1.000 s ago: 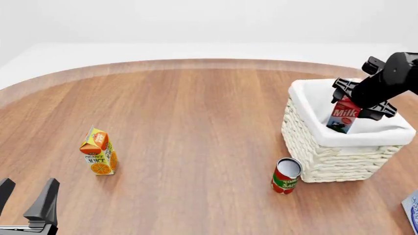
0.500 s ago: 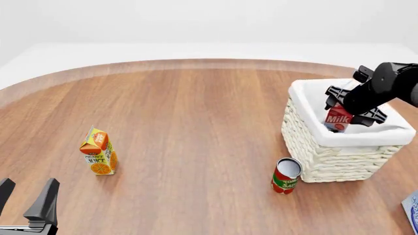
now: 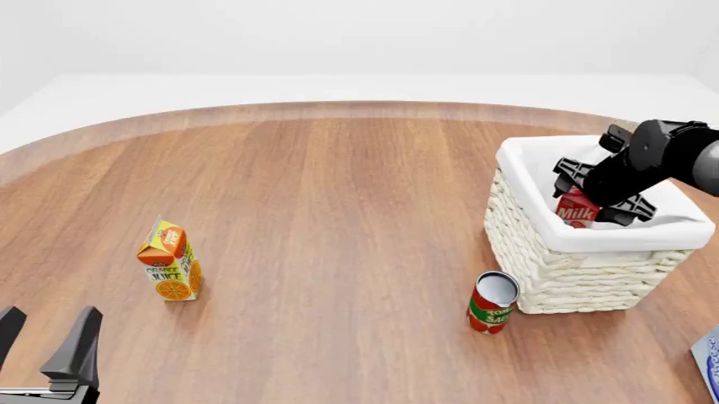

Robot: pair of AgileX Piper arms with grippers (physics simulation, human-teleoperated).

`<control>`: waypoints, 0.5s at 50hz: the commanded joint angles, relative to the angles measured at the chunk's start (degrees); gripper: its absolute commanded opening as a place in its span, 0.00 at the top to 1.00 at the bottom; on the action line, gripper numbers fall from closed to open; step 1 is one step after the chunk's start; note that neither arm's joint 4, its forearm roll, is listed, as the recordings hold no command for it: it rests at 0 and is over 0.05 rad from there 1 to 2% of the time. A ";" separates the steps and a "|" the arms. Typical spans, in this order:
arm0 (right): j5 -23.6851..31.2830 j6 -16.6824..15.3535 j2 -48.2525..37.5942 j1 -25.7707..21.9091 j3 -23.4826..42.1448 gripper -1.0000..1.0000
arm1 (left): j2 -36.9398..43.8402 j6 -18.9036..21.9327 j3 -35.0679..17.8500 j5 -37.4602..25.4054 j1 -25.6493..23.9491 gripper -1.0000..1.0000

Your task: Pick the milk and place it in the basket.

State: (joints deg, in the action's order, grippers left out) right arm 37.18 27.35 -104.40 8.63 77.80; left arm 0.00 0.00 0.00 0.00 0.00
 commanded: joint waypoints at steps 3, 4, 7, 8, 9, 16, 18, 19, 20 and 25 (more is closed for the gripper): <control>-0.52 1.67 0.03 0.27 0.55 1.00 | 0.00 0.00 0.00 0.00 0.00 0.00; -0.52 1.67 0.03 0.27 0.55 1.00 | 0.00 0.00 0.00 0.00 0.00 0.00; -0.53 1.35 -0.04 0.58 0.49 1.00 | 0.00 0.00 0.00 0.00 0.00 0.00; -0.52 1.11 -0.03 0.80 0.51 1.00 | 0.00 0.00 0.00 0.00 0.00 0.00; -0.49 1.13 -0.12 0.82 0.48 1.00 | 0.00 0.00 0.00 0.00 0.00 0.00; -0.58 0.97 -0.42 0.98 0.31 1.00 | 0.00 0.00 0.00 0.00 0.00 0.00; -0.49 0.99 -0.56 0.97 0.35 1.00 | 0.00 0.00 0.00 0.00 0.00 0.00; -0.48 1.01 -0.57 0.93 0.41 1.00 | 0.00 0.00 0.00 0.00 0.00 0.00; -0.44 1.09 -0.58 0.81 0.52 1.00 | 0.00 0.00 0.00 0.00 0.00 0.00; -0.27 1.03 -0.44 0.61 1.05 0.00 | 0.00 0.00 0.00 0.00 0.00 0.00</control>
State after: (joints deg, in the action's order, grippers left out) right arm 36.71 27.39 -105.20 9.35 77.93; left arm 0.00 0.00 0.00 0.00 0.00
